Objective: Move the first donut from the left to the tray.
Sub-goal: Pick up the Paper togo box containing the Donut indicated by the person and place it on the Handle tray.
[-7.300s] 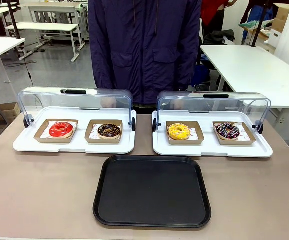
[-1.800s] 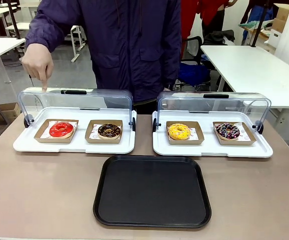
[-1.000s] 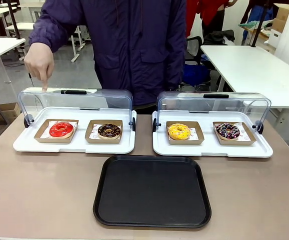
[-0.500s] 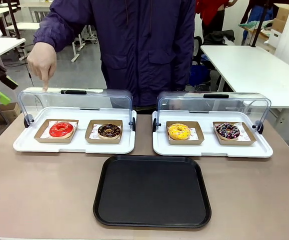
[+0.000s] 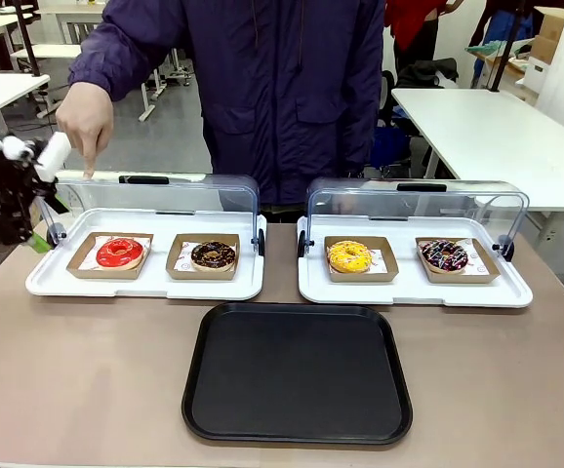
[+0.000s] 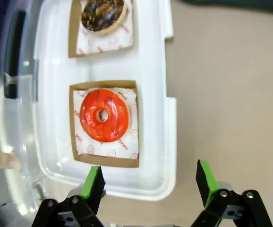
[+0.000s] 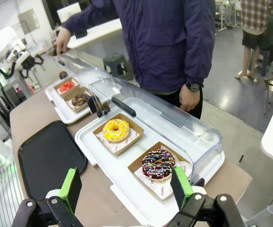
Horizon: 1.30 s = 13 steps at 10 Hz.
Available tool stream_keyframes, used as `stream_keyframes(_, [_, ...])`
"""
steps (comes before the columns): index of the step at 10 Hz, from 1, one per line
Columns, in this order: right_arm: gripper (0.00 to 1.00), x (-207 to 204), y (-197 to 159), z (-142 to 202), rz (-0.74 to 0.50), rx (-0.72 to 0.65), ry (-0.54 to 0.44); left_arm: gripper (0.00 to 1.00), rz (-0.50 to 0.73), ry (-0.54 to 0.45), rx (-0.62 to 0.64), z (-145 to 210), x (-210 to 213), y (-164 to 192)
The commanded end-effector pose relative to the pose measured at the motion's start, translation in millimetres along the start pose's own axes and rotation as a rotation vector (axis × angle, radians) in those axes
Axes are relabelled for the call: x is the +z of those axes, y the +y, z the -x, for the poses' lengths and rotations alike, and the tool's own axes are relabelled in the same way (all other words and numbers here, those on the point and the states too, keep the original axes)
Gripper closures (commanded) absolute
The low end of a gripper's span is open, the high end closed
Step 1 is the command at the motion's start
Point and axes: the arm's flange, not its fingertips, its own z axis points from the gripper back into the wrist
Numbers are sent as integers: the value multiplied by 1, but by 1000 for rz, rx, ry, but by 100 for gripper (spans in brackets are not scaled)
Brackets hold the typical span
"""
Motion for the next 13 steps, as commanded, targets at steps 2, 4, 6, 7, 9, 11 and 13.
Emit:
stream_keyframes(2, [0, -1, 2, 0, -1, 12, -19, 0, -36, 41, 11, 6, -45, 19])
stream_keyframes(4, [0, -1, 2, 0, -1, 12, -19, 0, -23, 42, 5, 7, -39, 10])
stream_keyframes(6, [0, -1, 2, 0, -1, 12, -19, 0, -23, 42, 5, 7, -39, 10])
stream_keyframes(7, [0, -1, 2, 0, -1, 12, -19, 0, -28, 53, 11, 10, -50, 16])
stream_keyframes(9, [0, -1, 2, 0, -1, 12, -19, 0, 17, 98, 12, 17, -65, 22])
stream_keyframes(11, [0, -1, 2, 0, -1, 12, -19, 0, 24, 132, 17, 21, -71, 28])
stream_keyframes(13, [0, -1, 2, 0, -1, 12, -19, 0, 42, 146, 18, 23, -81, 33])
